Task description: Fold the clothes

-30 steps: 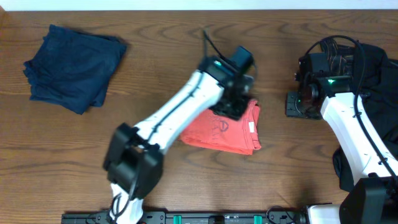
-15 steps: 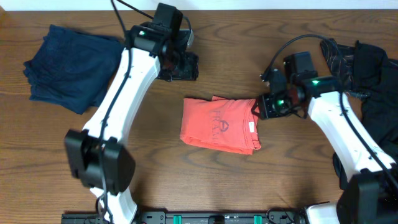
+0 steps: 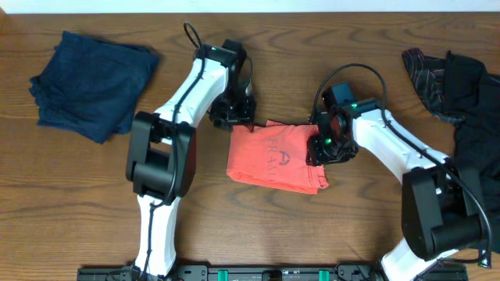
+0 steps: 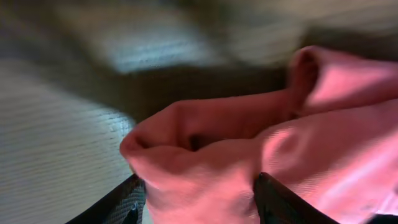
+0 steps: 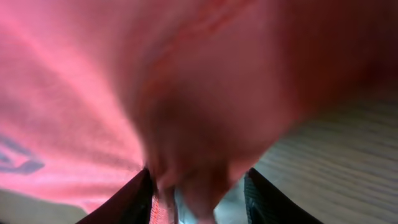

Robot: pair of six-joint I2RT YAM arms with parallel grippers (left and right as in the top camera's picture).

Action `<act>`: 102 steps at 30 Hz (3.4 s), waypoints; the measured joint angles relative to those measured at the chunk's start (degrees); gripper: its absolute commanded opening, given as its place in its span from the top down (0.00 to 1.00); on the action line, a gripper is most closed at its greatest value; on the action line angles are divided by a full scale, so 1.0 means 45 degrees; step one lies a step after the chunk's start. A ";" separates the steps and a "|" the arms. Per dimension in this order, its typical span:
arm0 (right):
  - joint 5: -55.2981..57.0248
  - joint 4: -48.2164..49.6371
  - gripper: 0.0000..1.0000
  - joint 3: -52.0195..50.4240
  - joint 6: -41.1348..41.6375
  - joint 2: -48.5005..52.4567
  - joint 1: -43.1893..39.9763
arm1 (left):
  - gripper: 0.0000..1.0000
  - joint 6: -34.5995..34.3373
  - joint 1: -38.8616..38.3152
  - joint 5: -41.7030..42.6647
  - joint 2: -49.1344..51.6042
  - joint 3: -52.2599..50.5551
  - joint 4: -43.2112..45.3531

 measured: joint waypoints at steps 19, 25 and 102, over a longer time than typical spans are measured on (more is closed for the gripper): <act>0.4755 0.4328 0.37 0.0806 -0.0107 0.1171 -0.0015 | 0.61 -0.2633 -0.0083 0.0646 0.0714 -0.1073 -0.1608; 0.6649 0.3162 0.28 0.1894 -0.0393 0.0996 -0.0296 | 0.41 -0.3235 -0.0068 -0.0073 -0.0617 -0.1345 0.0316; 0.6334 -0.2497 0.18 0.2297 0.0228 -0.7271 -0.2973 | 0.95 0.0665 0.7572 -0.1098 -0.5639 -0.1297 0.7815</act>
